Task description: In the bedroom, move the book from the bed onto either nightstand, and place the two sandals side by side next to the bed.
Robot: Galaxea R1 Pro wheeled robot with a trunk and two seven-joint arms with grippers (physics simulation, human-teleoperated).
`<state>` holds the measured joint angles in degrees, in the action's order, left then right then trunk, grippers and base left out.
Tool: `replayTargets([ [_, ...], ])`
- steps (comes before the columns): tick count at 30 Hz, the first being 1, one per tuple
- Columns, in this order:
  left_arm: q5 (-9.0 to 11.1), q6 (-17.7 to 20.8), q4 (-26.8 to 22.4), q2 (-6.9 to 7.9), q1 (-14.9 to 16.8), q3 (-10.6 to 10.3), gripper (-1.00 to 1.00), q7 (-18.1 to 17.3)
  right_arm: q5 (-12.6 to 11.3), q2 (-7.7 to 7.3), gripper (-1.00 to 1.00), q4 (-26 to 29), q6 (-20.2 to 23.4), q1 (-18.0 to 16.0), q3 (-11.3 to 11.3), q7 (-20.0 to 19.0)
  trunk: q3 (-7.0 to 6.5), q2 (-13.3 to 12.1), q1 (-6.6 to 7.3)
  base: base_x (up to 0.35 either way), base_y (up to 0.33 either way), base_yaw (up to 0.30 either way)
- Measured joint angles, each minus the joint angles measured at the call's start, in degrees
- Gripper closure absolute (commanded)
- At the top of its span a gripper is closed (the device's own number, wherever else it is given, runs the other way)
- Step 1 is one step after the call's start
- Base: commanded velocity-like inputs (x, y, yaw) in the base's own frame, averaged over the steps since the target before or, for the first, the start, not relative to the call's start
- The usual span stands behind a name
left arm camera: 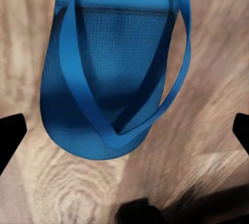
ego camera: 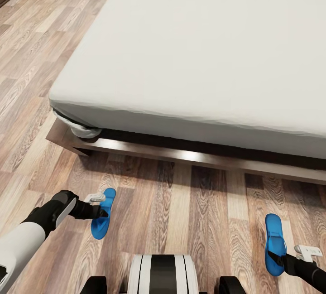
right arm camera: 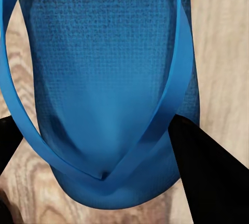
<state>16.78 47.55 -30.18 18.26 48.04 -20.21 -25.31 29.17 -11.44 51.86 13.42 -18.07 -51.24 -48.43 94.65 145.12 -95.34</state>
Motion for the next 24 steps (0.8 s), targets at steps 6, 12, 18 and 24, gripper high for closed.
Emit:
replayTargets([
  [6, 0.00, 0.00, 0.00, -0.03, 0.00, 0.00, -1.00, -0.02, -0.01, 0.01, 1.00, -0.05, 0.01, 0.01, 0.00, -0.02, 0.00, 0.00, 0.00, 0.000, 0.000, 0.000],
  [12, 0.00, 0.00, 0.00, -0.05, 0.00, 0.00, -1.00, -0.04, -0.01, 0.00, 1.00, -0.09, 0.01, 0.00, 0.00, -0.01, 0.00, 0.00, 0.00, 0.000, 0.000, 0.000],
  [18, 0.00, 0.00, 0.00, -0.05, 0.00, 0.00, -1.00, -0.04, -0.01, -0.01, 1.00, -0.09, 0.01, 0.00, 0.00, -0.02, 0.00, 0.00, 0.00, 0.000, 0.000, 0.000],
  [24, 0.00, 0.00, 0.02, -0.05, 0.00, 0.00, -1.00, -0.04, -0.02, 0.04, 1.00, -0.09, 0.01, -0.03, 0.00, -0.01, 0.00, 0.00, 0.00, 0.000, 0.000, 0.000],
])
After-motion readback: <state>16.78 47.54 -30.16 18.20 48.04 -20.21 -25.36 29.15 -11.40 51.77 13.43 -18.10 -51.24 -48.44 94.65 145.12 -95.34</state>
